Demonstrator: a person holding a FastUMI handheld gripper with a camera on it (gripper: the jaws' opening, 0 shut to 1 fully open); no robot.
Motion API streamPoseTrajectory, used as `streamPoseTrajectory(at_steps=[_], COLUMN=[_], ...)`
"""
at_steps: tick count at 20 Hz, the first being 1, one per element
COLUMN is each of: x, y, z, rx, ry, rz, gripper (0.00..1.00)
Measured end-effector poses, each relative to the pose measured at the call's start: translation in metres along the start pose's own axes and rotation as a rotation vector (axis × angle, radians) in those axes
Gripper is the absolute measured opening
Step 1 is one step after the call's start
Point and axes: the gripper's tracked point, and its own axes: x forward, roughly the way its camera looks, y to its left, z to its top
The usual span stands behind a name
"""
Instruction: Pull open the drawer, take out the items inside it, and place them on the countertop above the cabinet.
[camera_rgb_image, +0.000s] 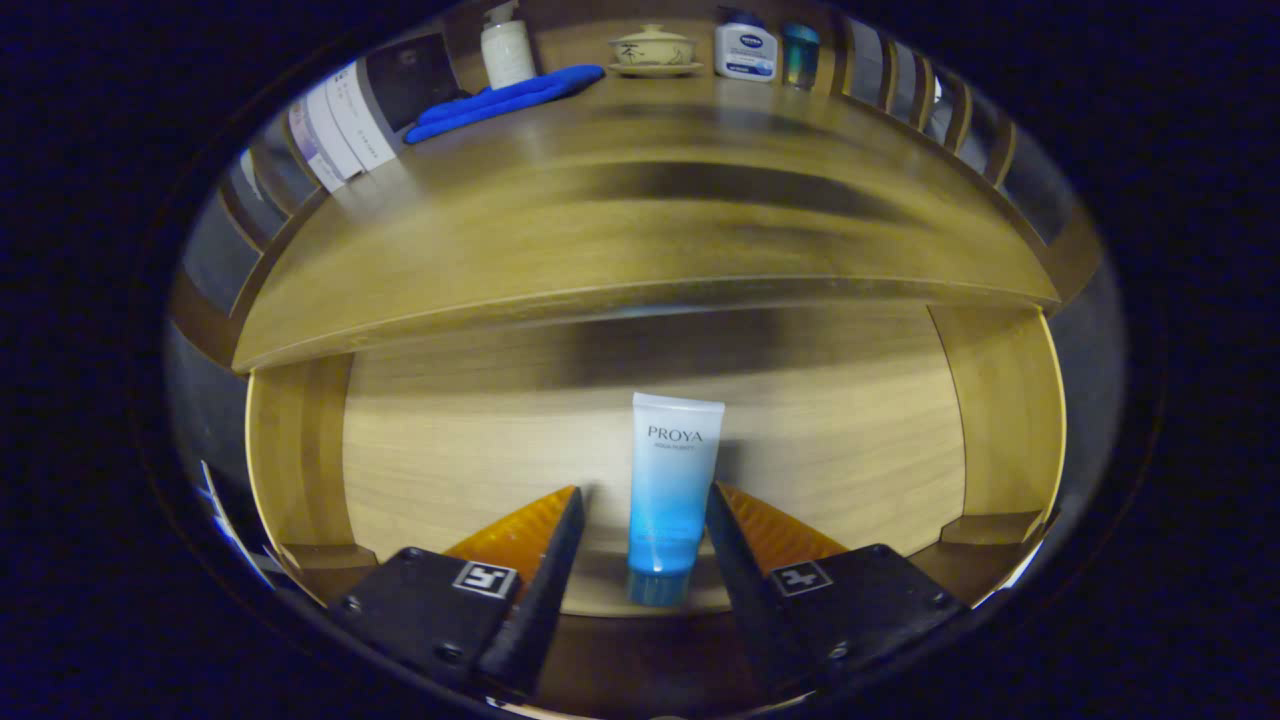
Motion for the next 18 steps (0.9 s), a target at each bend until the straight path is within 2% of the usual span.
streamPoseTrajectory(at_steps=[4,6,12,18], x=[0.009,0.01,0.0,-0.038], y=[-0.005,-0.006,-0.001,0.005], z=[-0.003,-0.004,0.0,-0.003], rx=[0.04,0.051,0.041,0.011], ry=[0.035,0.04,-0.005,-0.082], rz=[-0.004,0.017,0.057,0.103], gripper=[0.59,0.52,0.45,0.44])
